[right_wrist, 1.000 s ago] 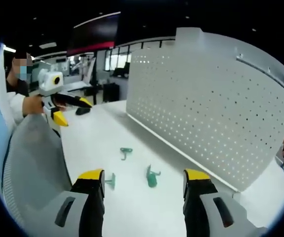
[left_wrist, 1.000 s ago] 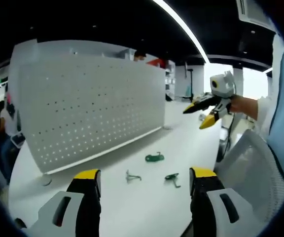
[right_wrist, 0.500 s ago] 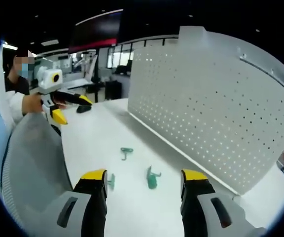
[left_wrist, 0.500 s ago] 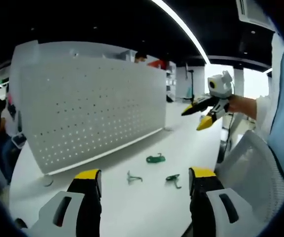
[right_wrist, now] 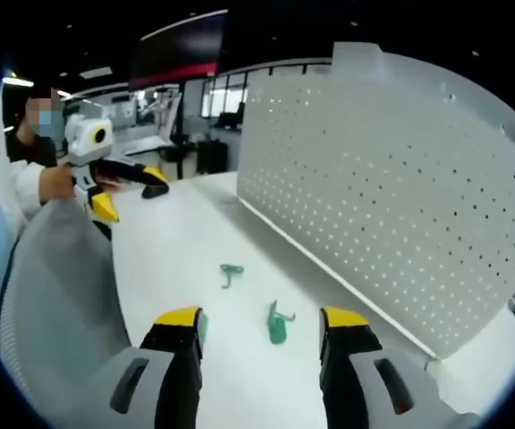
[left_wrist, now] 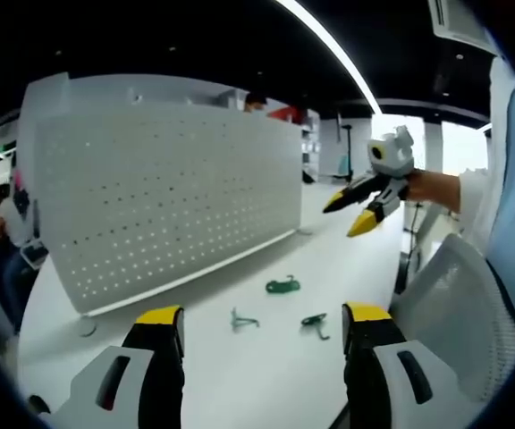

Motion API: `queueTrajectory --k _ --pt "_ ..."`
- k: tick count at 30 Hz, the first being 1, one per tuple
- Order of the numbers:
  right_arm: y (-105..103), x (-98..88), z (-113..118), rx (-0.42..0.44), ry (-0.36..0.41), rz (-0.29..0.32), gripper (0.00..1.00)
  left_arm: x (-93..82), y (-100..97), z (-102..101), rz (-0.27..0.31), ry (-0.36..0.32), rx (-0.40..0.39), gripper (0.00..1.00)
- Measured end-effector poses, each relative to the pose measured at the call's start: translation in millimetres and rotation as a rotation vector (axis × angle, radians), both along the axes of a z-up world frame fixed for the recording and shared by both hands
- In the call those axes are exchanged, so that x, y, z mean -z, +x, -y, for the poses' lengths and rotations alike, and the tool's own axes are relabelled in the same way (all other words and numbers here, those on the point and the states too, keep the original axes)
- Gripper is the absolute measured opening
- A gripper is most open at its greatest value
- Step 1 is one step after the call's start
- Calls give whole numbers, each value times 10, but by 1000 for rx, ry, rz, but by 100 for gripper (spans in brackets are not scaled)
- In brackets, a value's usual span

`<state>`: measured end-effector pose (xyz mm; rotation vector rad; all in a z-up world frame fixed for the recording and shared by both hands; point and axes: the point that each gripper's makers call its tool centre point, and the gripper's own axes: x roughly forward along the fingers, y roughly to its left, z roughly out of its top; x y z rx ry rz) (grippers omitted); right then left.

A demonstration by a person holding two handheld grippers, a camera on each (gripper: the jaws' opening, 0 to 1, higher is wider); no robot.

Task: Insert the hook assembly into the mounting plate slot until the hook locks in place.

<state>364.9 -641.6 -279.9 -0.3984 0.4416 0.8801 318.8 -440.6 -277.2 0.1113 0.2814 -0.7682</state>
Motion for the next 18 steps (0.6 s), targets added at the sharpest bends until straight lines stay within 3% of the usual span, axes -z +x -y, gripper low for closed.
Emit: queueTrajectory --k 18 --pt "277 383 -152 -31 -70 -70 40 -20 -11 4 9 -1 0 72"
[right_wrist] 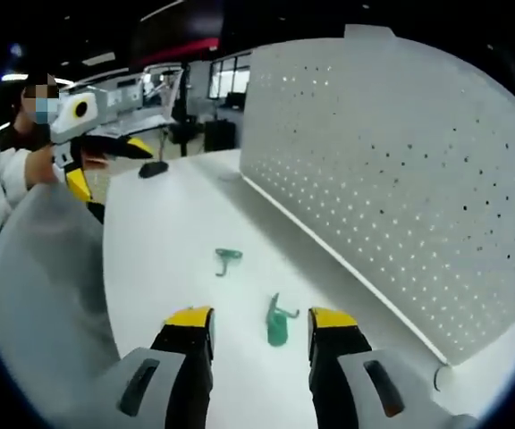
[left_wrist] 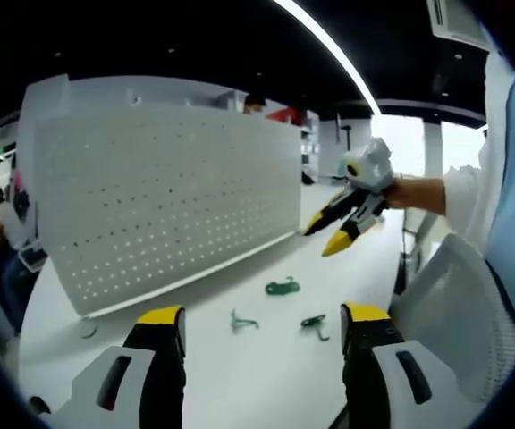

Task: Insert the hook assembly into the mounting plate slot until the hook locks in place.

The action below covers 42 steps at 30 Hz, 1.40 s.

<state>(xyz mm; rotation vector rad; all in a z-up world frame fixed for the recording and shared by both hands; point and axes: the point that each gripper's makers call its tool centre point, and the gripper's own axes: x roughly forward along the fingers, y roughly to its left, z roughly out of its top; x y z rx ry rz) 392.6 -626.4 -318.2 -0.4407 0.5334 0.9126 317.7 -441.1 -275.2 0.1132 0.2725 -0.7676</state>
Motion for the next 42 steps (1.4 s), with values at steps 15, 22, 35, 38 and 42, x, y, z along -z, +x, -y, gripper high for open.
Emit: queueTrajectory --k 15,22,35,38,42 --pt "154 338 -76 -3 -77 -52 28 0 -12 4 4 7 3 71" --pt "233 462 -85 6 -108 -65 24 4 -17 11 4 11 7 70" --pt "306 685 -107 15 -181 -108 15 2 -17 16 3 14 14 70" --pt "326 698 -102 23 -187 -116 12 2 -17 15 3 14 13 69" --pt "328 727 -86 22 -213 -118 11 5 -17 15 3 14 14 69"
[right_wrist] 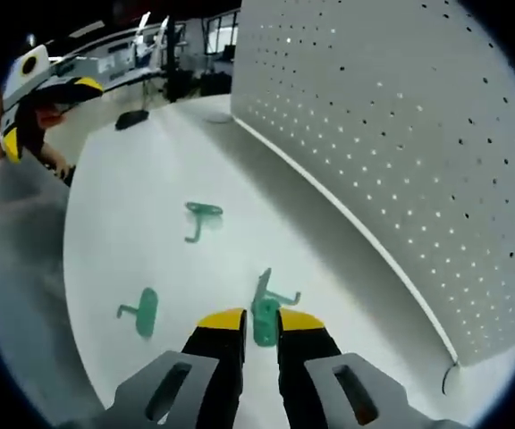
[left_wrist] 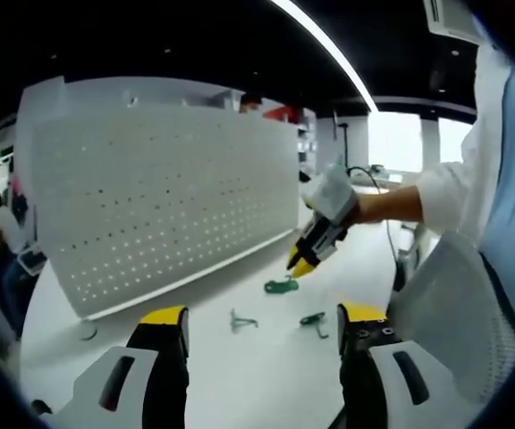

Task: Insert the hook assembly into the mounting plate slot until the hook locks in place.

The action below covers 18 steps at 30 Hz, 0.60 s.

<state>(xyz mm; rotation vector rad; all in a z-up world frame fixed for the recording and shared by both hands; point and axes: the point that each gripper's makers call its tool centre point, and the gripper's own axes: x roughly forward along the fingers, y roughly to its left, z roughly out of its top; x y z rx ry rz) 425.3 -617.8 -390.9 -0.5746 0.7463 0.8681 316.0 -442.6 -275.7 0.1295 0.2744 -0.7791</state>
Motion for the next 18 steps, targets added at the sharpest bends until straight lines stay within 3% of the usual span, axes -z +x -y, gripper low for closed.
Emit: queueTrajectory --k 18 --pt "11 137 -19 -40 -96 -14 7 29 -7 2 -10 6 3 68"
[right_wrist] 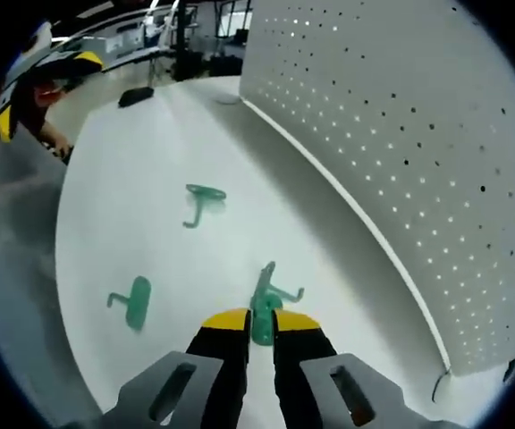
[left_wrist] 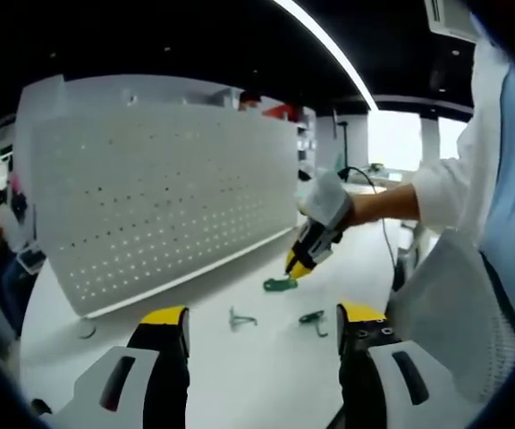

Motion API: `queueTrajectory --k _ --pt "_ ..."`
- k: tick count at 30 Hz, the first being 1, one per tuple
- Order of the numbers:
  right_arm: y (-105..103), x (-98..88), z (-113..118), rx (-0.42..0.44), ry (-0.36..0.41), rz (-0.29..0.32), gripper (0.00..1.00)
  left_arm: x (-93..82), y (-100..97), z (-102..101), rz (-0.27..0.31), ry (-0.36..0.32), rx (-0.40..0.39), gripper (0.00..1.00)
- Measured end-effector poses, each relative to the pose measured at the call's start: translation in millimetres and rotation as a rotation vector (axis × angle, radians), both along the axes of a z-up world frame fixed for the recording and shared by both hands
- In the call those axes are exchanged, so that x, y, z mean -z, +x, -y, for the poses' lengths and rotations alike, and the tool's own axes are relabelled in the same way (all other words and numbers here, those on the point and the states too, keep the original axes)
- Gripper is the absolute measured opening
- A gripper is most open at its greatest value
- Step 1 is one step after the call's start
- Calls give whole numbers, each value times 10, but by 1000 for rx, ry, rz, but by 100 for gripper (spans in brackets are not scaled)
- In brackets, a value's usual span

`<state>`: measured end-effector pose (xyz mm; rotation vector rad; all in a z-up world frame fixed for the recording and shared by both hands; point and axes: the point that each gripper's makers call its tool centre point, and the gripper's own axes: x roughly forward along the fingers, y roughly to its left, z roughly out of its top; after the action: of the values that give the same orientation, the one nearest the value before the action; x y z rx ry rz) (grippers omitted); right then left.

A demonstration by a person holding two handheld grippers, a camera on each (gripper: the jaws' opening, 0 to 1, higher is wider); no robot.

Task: Insert the hook assembly into the mounting plate slot until the hook locks in place.

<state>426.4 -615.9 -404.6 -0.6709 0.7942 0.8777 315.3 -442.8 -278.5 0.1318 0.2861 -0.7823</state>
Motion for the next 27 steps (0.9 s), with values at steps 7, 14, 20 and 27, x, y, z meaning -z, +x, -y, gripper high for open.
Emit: queueTrajectory --k 7,14,20,27 --pt "13 31 -24 11 -26 -5 7 -16 8 -24 5 -6 -7 68" --pt "30 108 16 23 -57 -21 5 -26 5 -22 10 -7 -8 68" --pt "42 134 23 25 -64 -30 5 -24 3 -20 10 -6 -7 68" --pt "58 184 52 32 -76 -44 3 -37 1 -21 14 -8 -11 68"
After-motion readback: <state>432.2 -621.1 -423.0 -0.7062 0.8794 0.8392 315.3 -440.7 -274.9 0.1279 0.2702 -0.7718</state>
